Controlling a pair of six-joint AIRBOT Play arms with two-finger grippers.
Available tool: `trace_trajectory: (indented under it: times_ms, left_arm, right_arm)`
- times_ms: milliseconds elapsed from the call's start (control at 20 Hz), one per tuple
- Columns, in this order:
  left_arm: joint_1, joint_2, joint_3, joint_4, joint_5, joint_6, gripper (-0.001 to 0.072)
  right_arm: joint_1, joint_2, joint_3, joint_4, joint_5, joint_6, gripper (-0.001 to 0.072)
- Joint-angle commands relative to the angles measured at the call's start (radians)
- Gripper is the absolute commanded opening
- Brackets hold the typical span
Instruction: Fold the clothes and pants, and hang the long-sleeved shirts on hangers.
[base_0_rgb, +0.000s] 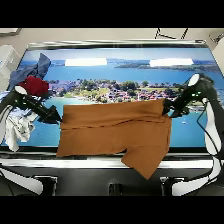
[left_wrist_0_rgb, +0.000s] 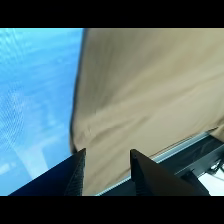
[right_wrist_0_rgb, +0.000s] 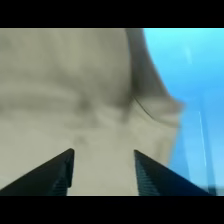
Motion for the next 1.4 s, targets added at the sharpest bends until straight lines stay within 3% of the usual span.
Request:
trace_trajectory:
  times_ms: [0, 100, 150, 250, 400, 650, 700, 750, 950, 1000, 1100, 1200, 1300, 1350]
  left_arm:
    - [0.059, 0.101, -0.039, 0.027, -0.004, 0.002, 0.0326]
    - [0.099, 0.204, -0.193, 0.087, 0.029, 0.031, 0.0327]
    - [0.12, 0.261, -0.308, 0.1, 0.072, 0.057, 0.0328]
    - [0.175, 0.383, -0.562, 0.093, 0.176, 0.132, 0.0328]
    - [0.259, 0.472, -0.773, 0.029, 0.21, 0.245, 0.0328]
    - [0.269, 0.463, -0.848, 0.019, 0.258, 0.252, 0.0329]
    - [0.264, 0.462, -0.851, 0.019, 0.261, 0.252, 0.0406]
    - [0.257, 0.46, -0.851, 0.018, 0.261, 0.252, 0.0429]
    - [0.217, 0.452, -0.852, -0.007, 0.266, 0.251, 0.0417]
    - [0.203, 0.448, -0.852, -0.016, 0.277, 0.251, 0.0362]
    - [0.172, 0.446, -0.852, -0.048, 0.302, 0.234, 0.0352]
    - [0.141, 0.446, -0.852, -0.058, 0.308, 0.217, 0.0125]
    - [0.128, 0.446, -0.851, -0.058, 0.272, 0.238, 0.0022]
    - [0.132, 0.447, -0.851, -0.056, 0.257, 0.245, 0.0021]
  right_arm:
    - [-0.099, 0.072, -0.034, 0.002, 0.122, -0.019, 0.0501]
    - [-0.158, 0.177, -0.191, -0.005, 0.082, -0.022, 0.0524]
    - [-0.179, 0.237, -0.299, -0.009, 0.039, -0.031, 0.0569]
    - [-0.204, 0.33, -0.479, -0.008, -0.028, -0.06, 0.0569]
    - [-0.204, 0.401, -0.587, -0.004, -0.038, -0.103, 0.0567]
    - [-0.204, 0.411, -0.589, 0.036, -0.035, -0.102, 0.0565]
    - [-0.204, 0.411, -0.589, 0.039, -0.035, -0.102, 0.0565]
    - [-0.204, 0.411, -0.589, 0.039, -0.035, -0.102, 0.0565]
    - [-0.204, 0.411, -0.589, 0.039, -0.035, -0.102, 0.0563]
    - [-0.204, 0.411, -0.589, 0.039, -0.035, -0.102, 0.0562]
    - [-0.204, 0.411, -0.589, 0.038, -0.03, -0.102, 0.0559]
    - [-0.204, 0.411, -0.589, 0.036, -0.027, -0.102, 0.0557]
    - [-0.204, 0.42, -0.622, 0.036, -0.034, -0.111, 0.0557]
    - [-0.204, 0.426, -0.659, 0.037, -0.044, -0.122, 0.0557]
